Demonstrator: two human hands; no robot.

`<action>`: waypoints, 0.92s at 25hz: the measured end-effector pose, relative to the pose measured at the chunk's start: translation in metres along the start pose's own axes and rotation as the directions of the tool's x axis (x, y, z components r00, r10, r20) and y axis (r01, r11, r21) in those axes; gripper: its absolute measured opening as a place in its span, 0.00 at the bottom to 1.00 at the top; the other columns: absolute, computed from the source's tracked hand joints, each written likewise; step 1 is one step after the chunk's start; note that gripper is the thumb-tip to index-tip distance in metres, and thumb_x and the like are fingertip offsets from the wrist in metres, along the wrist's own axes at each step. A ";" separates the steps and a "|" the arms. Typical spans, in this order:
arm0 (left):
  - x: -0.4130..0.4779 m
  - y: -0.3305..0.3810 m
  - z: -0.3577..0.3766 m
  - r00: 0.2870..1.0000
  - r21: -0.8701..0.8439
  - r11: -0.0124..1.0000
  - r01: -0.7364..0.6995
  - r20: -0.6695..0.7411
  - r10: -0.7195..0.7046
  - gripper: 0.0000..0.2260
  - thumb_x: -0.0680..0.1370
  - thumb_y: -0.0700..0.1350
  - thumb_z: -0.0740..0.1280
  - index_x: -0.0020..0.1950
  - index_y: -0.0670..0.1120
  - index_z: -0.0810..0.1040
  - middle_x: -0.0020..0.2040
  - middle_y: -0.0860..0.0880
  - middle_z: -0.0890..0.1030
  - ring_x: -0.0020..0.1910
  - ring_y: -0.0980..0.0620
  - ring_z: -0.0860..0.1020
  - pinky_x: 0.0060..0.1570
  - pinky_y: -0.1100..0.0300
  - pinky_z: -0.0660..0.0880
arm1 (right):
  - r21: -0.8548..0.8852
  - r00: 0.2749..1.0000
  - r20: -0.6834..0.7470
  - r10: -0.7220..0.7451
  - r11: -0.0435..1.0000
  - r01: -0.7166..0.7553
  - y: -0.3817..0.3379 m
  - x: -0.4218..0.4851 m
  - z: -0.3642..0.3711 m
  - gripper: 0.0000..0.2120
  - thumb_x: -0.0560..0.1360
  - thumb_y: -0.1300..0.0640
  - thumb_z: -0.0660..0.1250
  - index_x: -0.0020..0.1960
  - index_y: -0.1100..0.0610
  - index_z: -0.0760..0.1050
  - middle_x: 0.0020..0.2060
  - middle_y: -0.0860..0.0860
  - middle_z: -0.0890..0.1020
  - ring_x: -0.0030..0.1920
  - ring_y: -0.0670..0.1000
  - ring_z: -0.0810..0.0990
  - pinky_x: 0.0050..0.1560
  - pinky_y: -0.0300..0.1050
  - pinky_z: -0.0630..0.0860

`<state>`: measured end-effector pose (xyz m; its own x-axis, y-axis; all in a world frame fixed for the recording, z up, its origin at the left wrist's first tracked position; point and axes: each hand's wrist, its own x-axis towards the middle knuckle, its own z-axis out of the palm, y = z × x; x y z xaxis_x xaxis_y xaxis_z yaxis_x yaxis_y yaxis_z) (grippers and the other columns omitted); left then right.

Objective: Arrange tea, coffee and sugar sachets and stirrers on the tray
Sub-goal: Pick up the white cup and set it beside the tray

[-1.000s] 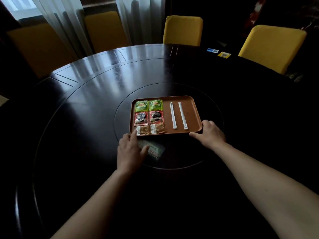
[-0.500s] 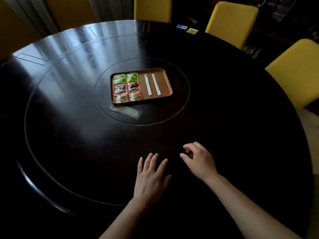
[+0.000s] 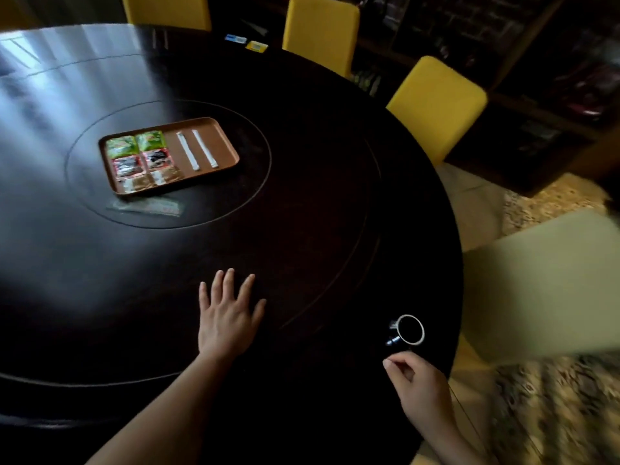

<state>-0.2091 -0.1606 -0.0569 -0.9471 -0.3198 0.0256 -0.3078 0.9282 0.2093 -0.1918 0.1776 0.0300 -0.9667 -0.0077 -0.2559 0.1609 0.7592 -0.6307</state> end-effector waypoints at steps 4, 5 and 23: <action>-0.001 -0.001 0.004 1.000 -0.030 1.000 0.007 -0.004 -0.007 0.27 0.79 0.63 0.58 0.76 0.53 0.67 0.77 0.40 0.65 0.78 0.40 0.56 0.76 0.38 0.49 | 0.039 0.968 -0.125 0.218 0.976 -0.215 0.031 -0.012 -0.016 0.05 0.76 0.55 0.71 0.48 0.54 0.76 0.45 0.52 0.80 0.46 0.54 0.80 0.43 0.51 0.78; -0.001 -0.001 0.005 1.000 -0.040 0.999 0.009 -0.008 -0.009 0.27 0.79 0.63 0.60 0.76 0.53 0.67 0.77 0.40 0.65 0.79 0.41 0.56 0.76 0.38 0.49 | 0.032 0.960 -0.127 0.251 0.968 -0.249 0.037 -0.011 -0.015 0.10 0.75 0.54 0.72 0.52 0.56 0.75 0.49 0.53 0.78 0.48 0.55 0.79 0.43 0.49 0.76; -0.002 0.000 0.005 0.999 -0.046 0.999 0.016 -0.040 -0.018 0.27 0.79 0.64 0.58 0.75 0.55 0.67 0.77 0.41 0.65 0.79 0.42 0.55 0.77 0.41 0.47 | 0.918 0.727 0.148 0.670 0.180 -0.353 0.030 0.044 -0.020 0.06 0.80 0.70 0.60 0.55 0.68 0.74 0.48 0.63 0.79 0.46 0.66 0.82 0.37 0.54 0.85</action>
<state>-0.2075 -0.1594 -0.0621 -0.9369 -0.3441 0.0612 -0.3186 0.9130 0.2549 -0.2337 0.2127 0.0146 -0.5659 0.4071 -0.7170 0.5527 -0.4579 -0.6963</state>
